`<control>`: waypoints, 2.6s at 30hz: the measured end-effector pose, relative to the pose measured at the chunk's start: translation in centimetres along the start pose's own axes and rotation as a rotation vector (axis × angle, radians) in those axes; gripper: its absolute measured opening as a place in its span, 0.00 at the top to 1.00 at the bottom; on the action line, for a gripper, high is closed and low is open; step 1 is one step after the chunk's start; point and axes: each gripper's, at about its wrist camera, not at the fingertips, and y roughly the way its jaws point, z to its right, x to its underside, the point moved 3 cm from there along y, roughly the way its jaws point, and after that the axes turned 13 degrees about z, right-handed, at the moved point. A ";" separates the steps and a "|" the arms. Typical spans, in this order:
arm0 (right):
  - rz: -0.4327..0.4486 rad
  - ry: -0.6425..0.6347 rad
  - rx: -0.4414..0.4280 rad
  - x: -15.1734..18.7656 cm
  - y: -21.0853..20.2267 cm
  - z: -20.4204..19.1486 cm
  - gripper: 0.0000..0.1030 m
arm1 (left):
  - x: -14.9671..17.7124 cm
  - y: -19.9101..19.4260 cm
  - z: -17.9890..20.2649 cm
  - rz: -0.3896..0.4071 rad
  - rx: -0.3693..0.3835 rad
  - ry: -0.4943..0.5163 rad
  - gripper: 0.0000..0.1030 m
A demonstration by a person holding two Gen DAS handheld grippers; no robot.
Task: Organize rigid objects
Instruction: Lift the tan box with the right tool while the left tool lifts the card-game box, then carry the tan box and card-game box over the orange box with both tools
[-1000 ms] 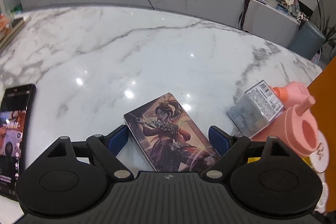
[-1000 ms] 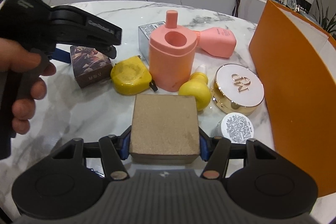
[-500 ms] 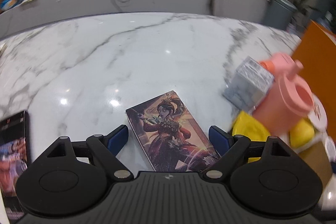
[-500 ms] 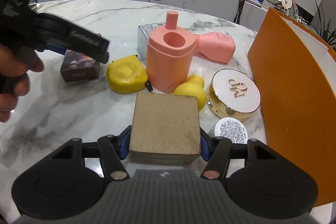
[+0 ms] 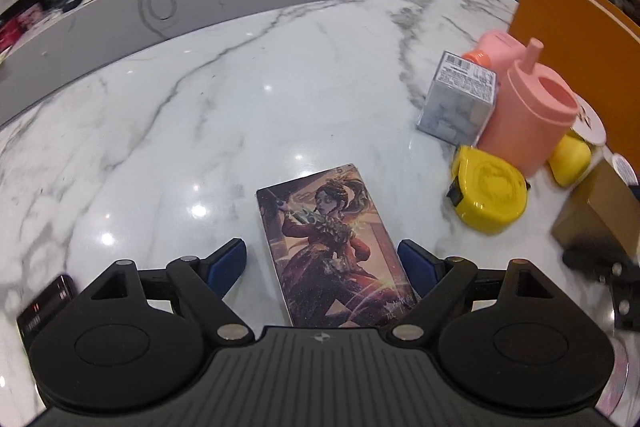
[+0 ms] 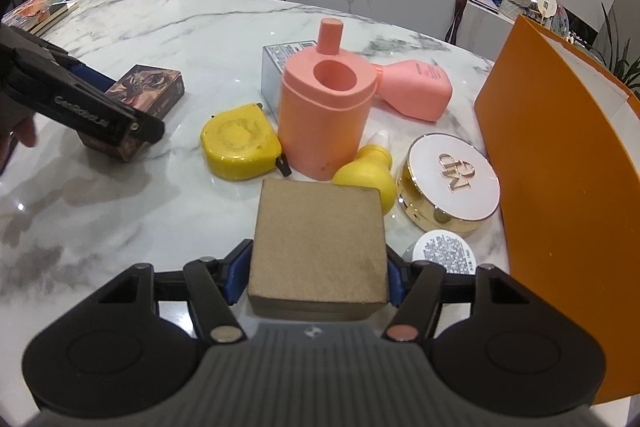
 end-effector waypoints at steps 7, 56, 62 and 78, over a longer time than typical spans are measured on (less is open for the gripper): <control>-0.004 0.020 0.002 0.0 0.2 0.2 0.34 | -0.1 -0.2 -1.6 -0.020 0.024 0.038 0.15; -0.010 0.056 -0.031 -0.6 0.4 0.0 0.43 | 0.2 -0.7 -1.4 0.033 0.051 0.114 0.36; 0.014 0.061 -0.030 -1.2 -0.3 0.1 0.43 | -0.5 -1.8 -1.0 0.058 0.029 0.057 0.36; 0.123 0.079 0.008 -3.8 -4.4 1.4 0.43 | -3.2 -6.9 2.9 0.168 0.061 0.035 0.36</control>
